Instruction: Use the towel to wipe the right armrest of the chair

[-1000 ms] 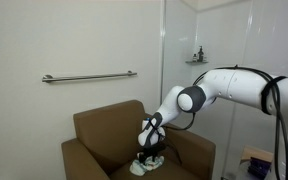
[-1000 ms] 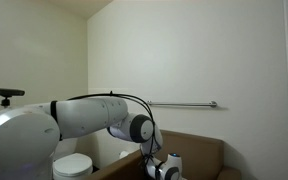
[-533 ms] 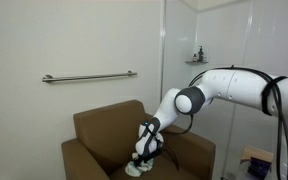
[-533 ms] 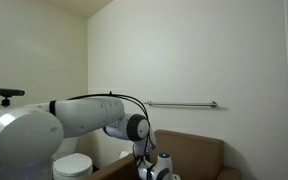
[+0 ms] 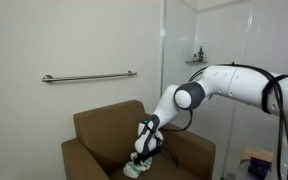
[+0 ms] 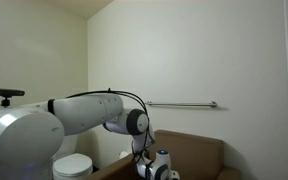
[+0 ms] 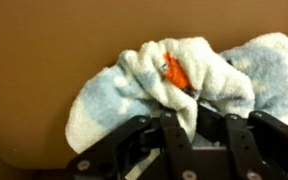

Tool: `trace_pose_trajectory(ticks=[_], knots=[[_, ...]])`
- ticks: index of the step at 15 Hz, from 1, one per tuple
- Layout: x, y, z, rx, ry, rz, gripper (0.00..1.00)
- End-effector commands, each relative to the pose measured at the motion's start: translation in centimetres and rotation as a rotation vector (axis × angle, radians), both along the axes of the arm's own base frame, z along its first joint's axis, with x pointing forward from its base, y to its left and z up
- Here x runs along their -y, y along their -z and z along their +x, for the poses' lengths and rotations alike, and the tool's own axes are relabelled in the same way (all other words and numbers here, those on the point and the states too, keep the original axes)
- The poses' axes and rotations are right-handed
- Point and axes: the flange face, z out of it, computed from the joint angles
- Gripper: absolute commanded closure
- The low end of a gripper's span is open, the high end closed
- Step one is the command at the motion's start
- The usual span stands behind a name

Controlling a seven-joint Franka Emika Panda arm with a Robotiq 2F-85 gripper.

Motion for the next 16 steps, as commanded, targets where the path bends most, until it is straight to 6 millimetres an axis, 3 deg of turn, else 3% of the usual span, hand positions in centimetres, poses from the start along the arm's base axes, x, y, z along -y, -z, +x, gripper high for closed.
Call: trace_pose_trajectory(ticks=[1, 5, 9, 10, 12, 15, 16], knots=[[-2.8, -7.1, 0.3, -0.03, -0.049, -0.021, 0.92], [-3.8, -15.3, 2.3, -0.022, -0.014, -0.139, 0.92], [-2.0, -24.7, 4.0, -0.04, -0.003, -0.238, 0.92], [-3.3, -20.5, 5.1, -0.007, -0.016, -0.215, 0.85], [-2.4, -24.2, 5.5, -0.016, -0.008, -0.229, 0.85], [-1.4, -24.5, 4.9, -0.029, -0.013, -0.241, 0.92], [0.0, -25.2, 4.9, -0.019, -0.006, -0.256, 0.92]])
